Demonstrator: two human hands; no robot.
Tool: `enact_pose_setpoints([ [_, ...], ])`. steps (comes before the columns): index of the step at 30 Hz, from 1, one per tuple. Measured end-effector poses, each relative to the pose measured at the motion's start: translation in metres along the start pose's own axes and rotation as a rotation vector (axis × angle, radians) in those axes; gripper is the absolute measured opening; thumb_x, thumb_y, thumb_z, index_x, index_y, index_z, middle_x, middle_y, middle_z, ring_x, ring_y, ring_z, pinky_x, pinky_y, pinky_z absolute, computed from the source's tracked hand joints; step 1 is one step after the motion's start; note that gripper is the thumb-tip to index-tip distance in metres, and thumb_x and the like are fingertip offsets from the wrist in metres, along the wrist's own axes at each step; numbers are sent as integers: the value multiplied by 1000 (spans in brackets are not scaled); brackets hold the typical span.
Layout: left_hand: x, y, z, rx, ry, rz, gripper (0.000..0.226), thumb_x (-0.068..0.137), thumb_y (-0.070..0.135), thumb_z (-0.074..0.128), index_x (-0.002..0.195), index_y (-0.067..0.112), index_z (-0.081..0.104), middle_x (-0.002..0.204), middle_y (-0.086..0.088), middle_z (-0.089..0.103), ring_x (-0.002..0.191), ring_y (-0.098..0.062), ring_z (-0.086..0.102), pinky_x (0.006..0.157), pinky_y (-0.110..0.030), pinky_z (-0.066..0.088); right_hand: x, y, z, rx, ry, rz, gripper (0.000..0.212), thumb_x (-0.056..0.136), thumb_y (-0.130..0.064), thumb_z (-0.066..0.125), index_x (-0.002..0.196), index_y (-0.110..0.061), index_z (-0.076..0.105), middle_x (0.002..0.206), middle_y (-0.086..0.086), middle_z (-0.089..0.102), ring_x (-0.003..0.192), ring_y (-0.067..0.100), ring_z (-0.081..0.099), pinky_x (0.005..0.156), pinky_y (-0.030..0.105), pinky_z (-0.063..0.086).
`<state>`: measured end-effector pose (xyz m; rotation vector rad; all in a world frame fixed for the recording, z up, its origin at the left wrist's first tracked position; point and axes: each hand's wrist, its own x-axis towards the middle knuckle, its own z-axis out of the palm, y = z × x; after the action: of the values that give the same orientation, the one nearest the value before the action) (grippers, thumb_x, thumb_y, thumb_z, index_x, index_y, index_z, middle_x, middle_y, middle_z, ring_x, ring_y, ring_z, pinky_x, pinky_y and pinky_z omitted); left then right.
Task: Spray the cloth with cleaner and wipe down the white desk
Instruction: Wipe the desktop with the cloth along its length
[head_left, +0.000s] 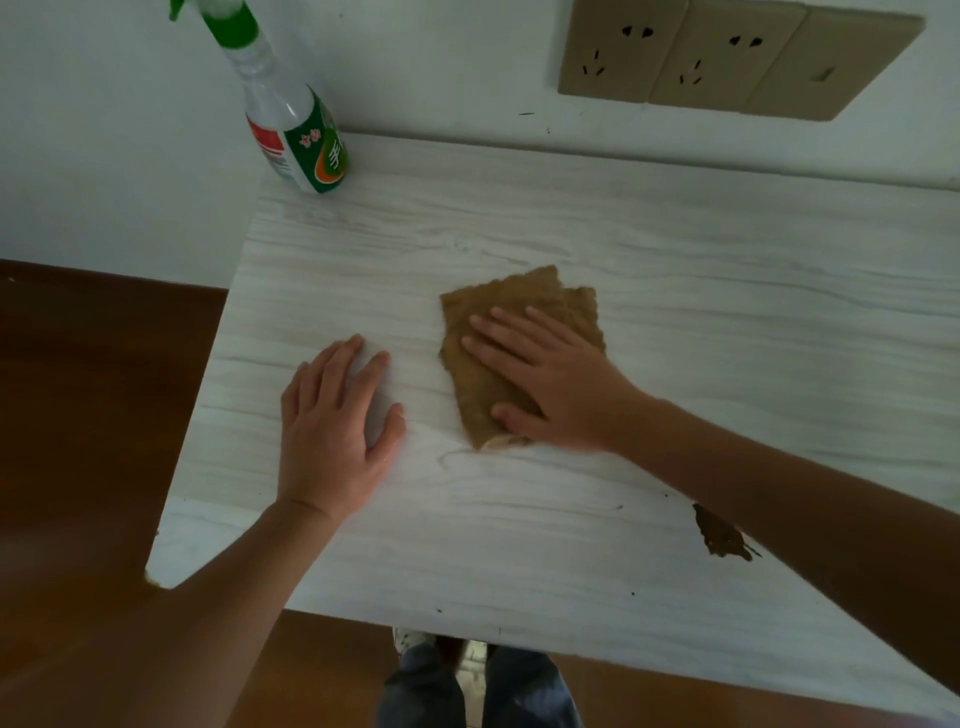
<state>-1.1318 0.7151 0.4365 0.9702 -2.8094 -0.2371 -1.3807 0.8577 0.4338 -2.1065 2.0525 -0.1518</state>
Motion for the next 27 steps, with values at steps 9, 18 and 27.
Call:
enact_pose_setpoints([
  [9, 0, 0, 0, -21, -4, 1, 55, 96, 40, 53, 144, 13, 55, 156, -13, 44, 147, -35, 37, 117, -59, 33, 17, 137, -34, 32, 172, 631, 72, 97, -58, 35, 158, -20, 25, 166, 5, 23, 153, 25, 16, 126, 43, 5],
  [18, 0, 2, -2, -17, -6, -11, 55, 96, 41, 52, 144, 15, 54, 156, -13, 44, 146, -36, 37, 116, -58, 33, -47, 15, -8, -8, 26, 272, 76, 98, -59, 31, 160, -18, 17, 168, 6, 13, 156, 24, 6, 126, 47, 5],
  [27, -1, 3, -1, -22, 7, -8, 56, 96, 41, 50, 143, 13, 55, 156, -13, 45, 146, -36, 38, 117, -56, 33, -50, 104, -21, -34, 74, 324, 75, 95, -62, 34, 158, -20, 29, 164, 7, 26, 151, 29, 24, 124, 46, 9],
])
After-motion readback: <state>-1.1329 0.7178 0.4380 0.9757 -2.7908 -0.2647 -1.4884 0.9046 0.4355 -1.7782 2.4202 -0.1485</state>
